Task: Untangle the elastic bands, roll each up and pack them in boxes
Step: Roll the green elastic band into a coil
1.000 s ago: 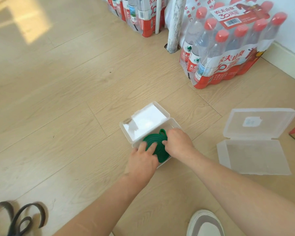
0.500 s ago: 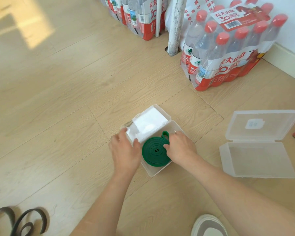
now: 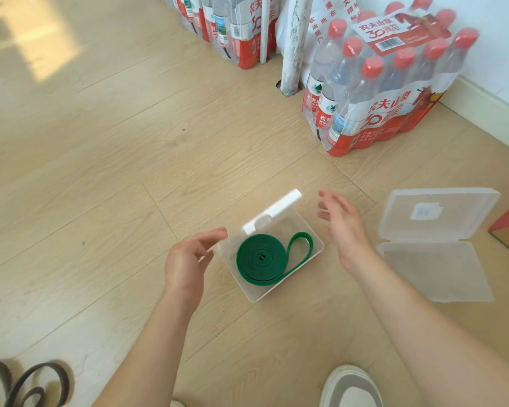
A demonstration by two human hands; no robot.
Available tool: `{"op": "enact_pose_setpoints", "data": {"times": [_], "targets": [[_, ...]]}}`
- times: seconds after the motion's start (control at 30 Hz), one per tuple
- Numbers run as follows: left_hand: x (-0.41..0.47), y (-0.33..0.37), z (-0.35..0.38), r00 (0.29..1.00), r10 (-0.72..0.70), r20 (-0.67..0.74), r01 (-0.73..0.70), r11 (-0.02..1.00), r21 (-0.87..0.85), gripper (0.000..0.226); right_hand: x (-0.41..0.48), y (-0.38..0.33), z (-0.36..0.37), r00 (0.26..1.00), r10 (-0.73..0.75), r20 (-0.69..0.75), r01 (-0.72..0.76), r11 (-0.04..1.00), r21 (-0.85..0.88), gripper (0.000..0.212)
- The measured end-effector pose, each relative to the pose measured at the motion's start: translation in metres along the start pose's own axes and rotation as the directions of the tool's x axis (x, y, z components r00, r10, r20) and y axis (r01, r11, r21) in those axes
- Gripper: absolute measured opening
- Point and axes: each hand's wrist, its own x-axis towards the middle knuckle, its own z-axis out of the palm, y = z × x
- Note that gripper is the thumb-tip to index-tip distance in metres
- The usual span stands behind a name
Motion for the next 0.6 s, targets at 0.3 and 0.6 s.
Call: {"op": "enact_pose_setpoints", "data": {"times": [0.3, 0.6], "targets": [[-0.008, -0.055, 0.027, 0.906, 0.186, 0.380, -0.422, 0.380, 0.823, 0.035, 0.005, 0.017, -0.008, 0.886, 0.037, 0.461, 0.177, 0.894, -0.411, 0.061], [-0.007, -0.062, 0.030, 0.746, 0.258, 0.614, -0.638, 0.011, 0.770, 0.036, -0.032, 0.046, -0.014, 0.965, -0.084, 0.250, 0.255, 0.539, -0.803, 0.070]]}}
